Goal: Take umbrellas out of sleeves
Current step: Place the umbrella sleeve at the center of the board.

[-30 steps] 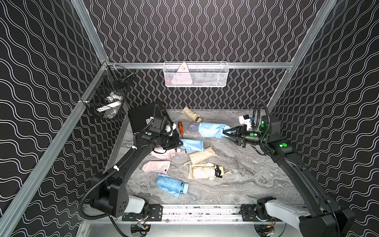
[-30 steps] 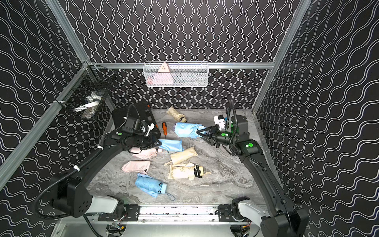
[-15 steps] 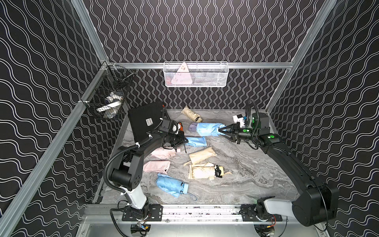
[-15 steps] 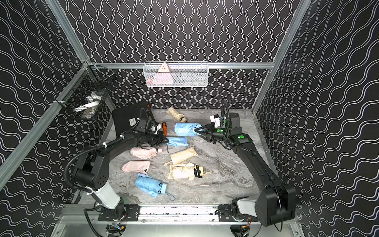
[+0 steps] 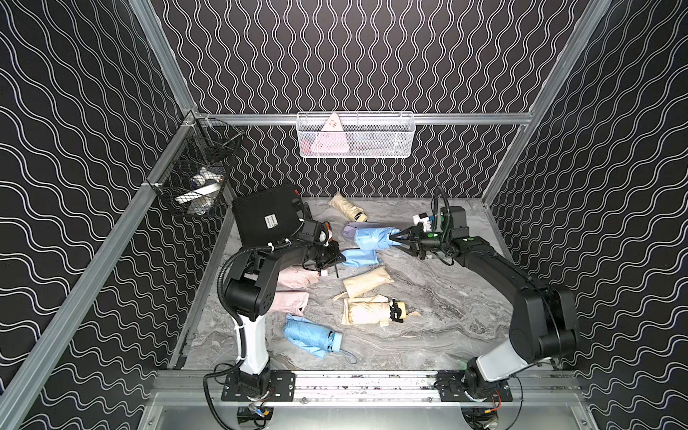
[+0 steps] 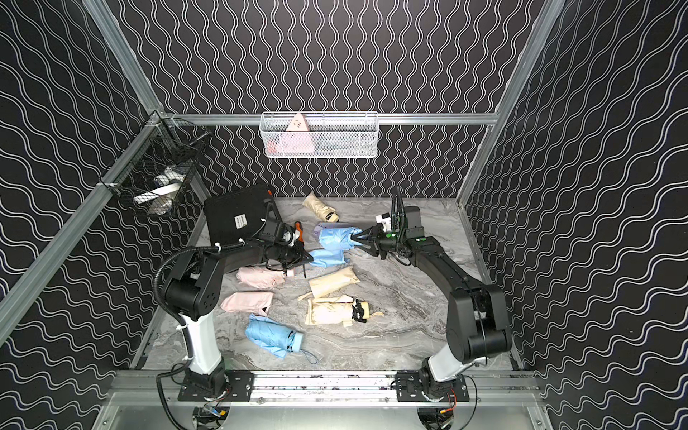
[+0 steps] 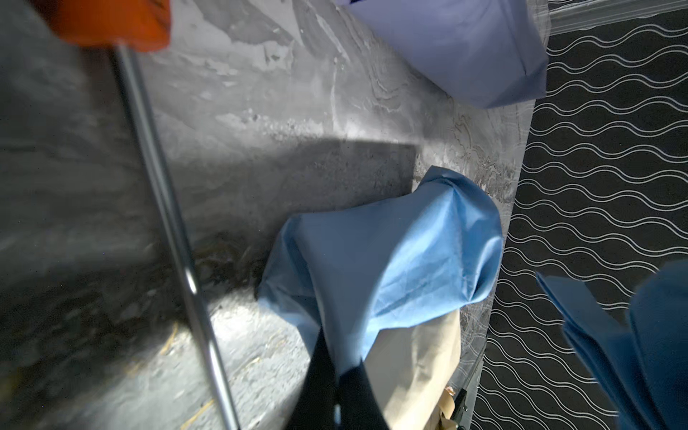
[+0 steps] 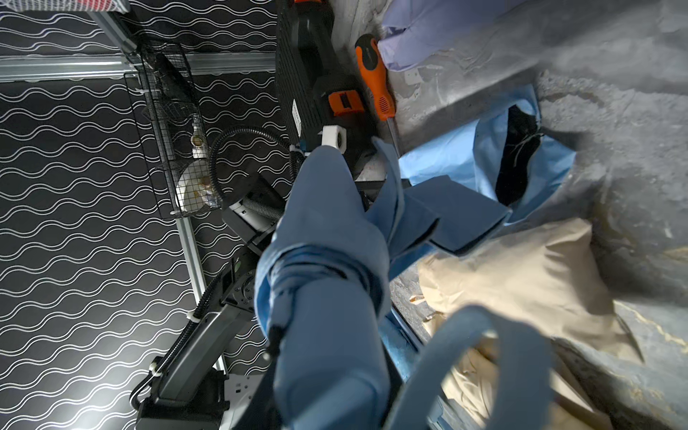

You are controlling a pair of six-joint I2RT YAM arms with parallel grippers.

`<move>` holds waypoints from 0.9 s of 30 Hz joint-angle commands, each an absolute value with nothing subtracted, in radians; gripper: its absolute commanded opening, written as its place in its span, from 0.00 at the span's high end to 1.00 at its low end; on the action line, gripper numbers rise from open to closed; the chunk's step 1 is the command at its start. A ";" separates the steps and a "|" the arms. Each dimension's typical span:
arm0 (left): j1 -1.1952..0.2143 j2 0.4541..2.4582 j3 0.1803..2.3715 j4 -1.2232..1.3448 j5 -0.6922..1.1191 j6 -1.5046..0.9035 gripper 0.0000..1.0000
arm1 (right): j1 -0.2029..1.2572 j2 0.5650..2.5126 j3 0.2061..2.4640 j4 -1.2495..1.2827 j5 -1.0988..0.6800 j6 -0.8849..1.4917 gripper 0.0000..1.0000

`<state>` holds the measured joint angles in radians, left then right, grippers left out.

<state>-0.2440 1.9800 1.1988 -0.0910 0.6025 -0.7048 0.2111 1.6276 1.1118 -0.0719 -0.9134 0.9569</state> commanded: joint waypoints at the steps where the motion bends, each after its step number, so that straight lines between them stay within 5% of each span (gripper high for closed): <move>1: -0.242 1.998 1.211 -0.066 0.624 -0.690 1.00 | 0.211 1.672 1.127 0.050 -0.962 0.954 0.91; 27: -0.242 2.053 1.256 -0.098 0.660 -0.661 1.00 | 0.262 1.944 1.230 0.116 -1.003 0.933 0.91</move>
